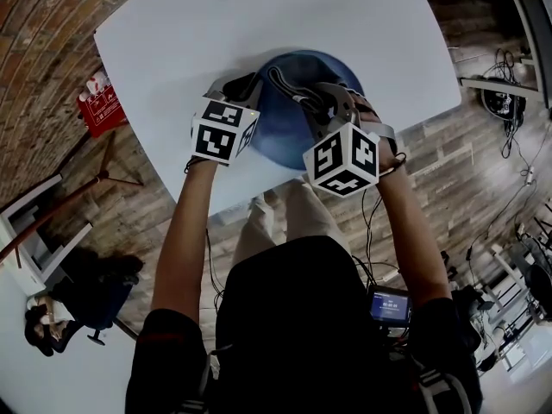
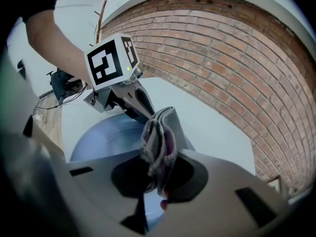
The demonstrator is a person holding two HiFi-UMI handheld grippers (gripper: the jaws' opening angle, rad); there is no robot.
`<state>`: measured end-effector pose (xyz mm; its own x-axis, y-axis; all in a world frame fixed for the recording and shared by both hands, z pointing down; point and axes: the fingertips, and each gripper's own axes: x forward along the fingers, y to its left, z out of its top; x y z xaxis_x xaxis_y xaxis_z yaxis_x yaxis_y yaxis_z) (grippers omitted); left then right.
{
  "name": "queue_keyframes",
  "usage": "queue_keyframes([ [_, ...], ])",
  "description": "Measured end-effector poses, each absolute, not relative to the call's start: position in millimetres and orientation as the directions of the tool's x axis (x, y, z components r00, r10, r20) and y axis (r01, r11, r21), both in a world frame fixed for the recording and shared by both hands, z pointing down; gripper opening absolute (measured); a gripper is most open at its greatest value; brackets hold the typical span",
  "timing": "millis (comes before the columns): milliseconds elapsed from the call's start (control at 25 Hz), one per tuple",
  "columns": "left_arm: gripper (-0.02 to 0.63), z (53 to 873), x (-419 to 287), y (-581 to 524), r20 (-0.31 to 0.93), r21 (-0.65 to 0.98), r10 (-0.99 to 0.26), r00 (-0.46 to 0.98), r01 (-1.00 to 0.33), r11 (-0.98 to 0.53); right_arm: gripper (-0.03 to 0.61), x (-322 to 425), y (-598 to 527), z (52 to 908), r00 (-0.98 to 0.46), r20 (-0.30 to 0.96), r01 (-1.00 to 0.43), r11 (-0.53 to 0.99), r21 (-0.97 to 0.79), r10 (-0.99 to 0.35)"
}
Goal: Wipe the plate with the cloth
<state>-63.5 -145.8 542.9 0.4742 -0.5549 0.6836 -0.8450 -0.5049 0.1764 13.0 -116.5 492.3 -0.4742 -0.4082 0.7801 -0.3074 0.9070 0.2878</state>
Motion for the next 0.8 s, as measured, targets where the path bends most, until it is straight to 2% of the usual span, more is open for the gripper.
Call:
queue_keyframes([
  [320, 0.043, 542, -63, -146, 0.686, 0.179, -0.547, 0.479, -0.840, -0.512, 0.051, 4, -114, 514, -0.456, 0.825, -0.295, 0.931, 0.216, -0.336],
  [800, 0.043, 542, -62, -145, 0.683, 0.192, -0.543, 0.489, -0.837, -0.513, 0.051, -1, -115, 529, -0.440, 0.846, -0.292, 0.939, 0.184, -0.302],
])
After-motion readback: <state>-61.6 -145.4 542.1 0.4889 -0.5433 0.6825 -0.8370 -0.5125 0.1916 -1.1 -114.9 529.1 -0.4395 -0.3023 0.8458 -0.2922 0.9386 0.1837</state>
